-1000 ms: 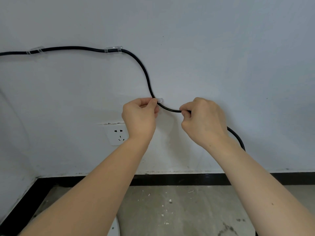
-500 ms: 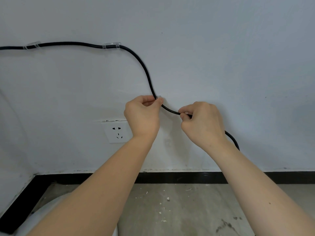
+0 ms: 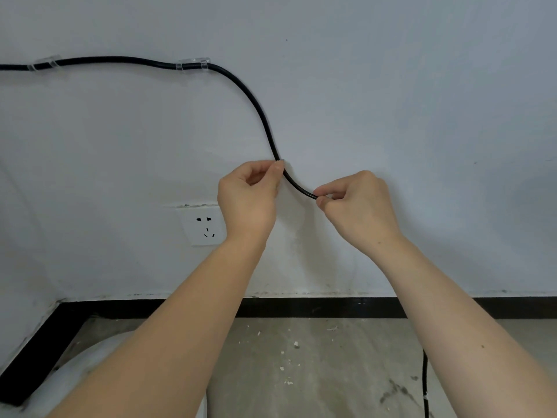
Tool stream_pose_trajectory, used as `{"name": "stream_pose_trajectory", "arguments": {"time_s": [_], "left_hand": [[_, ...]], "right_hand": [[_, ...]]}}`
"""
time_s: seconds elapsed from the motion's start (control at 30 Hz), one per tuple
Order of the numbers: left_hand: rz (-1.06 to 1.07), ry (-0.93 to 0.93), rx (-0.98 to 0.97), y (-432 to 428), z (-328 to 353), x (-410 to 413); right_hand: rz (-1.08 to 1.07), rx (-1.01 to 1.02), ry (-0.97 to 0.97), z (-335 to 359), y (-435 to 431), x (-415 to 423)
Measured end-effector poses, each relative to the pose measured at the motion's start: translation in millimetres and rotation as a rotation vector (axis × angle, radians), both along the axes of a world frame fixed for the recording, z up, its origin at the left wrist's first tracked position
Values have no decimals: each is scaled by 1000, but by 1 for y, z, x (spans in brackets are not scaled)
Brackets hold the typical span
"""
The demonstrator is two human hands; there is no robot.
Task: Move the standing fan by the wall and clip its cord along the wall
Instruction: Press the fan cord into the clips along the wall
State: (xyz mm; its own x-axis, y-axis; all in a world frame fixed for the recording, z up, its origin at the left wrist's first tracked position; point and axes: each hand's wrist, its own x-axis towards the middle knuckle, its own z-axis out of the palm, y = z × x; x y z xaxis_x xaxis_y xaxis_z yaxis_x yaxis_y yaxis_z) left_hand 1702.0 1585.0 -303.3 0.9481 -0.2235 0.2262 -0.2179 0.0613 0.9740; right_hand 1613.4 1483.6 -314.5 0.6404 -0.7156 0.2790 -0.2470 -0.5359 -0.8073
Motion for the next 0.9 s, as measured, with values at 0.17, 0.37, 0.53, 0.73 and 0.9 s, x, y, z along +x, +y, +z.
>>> {"name": "stream_pose_trajectory", "arguments": {"time_s": [0.17,0.37,0.53,0.73,0.9], "left_hand": [[-31,19,5,2,-11,-4],[6,-153,129,0,-9,3],[14,-291,225,-2,-8,8],[-3,-391,294,-1,-7,12],[-19,-414,316,-2,-4,12]], "right_hand": [[31,65,-27,-7,0,3],[73,184,-109,-20,2,7],[125,302,-269,-38,10,8],[145,294,-332,-48,23,19],[104,289,-368,-62,25,26]]}}
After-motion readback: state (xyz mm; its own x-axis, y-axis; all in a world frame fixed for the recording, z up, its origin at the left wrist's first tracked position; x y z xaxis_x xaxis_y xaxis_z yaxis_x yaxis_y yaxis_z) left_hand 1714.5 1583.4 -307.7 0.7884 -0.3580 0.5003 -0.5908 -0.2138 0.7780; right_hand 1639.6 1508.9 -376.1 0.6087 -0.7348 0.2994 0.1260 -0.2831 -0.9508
